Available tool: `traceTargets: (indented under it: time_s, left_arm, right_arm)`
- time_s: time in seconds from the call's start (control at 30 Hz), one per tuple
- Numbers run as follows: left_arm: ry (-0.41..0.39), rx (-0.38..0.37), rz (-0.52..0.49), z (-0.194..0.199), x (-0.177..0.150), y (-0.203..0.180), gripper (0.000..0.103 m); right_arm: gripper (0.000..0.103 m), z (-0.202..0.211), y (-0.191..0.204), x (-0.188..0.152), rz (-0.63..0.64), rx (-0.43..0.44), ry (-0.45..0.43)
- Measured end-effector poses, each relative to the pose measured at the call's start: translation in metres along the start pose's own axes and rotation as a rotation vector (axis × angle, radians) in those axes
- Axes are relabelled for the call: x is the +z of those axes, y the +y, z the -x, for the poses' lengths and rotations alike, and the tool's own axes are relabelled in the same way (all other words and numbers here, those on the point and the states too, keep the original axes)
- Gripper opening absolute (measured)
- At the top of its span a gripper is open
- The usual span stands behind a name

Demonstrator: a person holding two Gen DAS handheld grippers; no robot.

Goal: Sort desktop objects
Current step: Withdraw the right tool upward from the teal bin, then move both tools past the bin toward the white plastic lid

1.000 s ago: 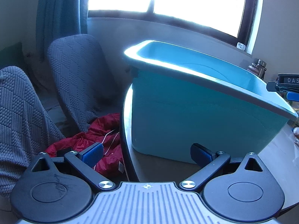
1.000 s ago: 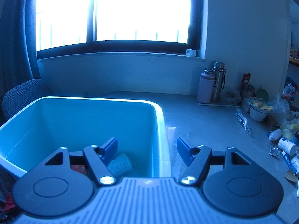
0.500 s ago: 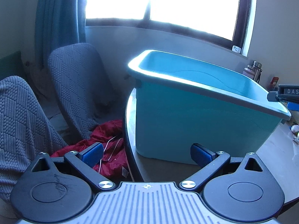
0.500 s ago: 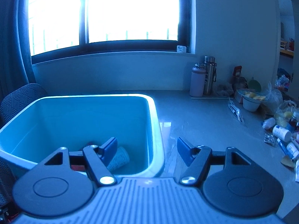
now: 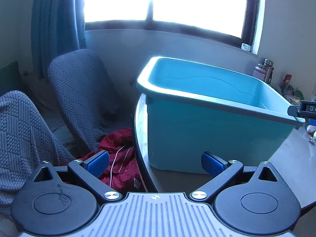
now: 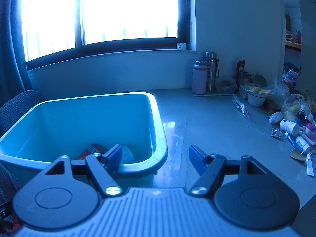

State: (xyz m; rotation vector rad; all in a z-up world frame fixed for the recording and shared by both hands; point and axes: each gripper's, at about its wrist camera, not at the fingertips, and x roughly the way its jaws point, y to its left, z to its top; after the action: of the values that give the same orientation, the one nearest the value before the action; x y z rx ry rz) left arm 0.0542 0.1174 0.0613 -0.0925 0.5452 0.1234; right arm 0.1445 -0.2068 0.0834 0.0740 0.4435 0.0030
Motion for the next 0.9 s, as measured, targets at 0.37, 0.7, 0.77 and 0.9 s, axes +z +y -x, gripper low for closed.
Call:
traceTargets:
  time_s: [0.37,0.7,0.77,0.9]
  left_arm:
    - [-0.007,-0.013,-0.017,0.011,0.016,-0.005,0.101]
    - [0.009,-0.016,-0.045,0.019,0.037,-0.005,0.101]
    - [0.018,-0.013,-0.052,0.02,0.042,-0.003,0.101]
    - [0.041,-0.025,-0.047,0.021,0.052,0.003,0.101]
  right_arm:
    - [0.078,0.016,0.008,-0.001,0.01,0.005,-0.019]
    - [0.079,0.022,0.012,-0.003,-0.006,0.006,-0.003]
    - [0.08,0.024,0.013,-0.002,-0.008,0.005,-0.004]
    - [0.086,0.028,0.015,0.001,-0.012,0.008,0.004]
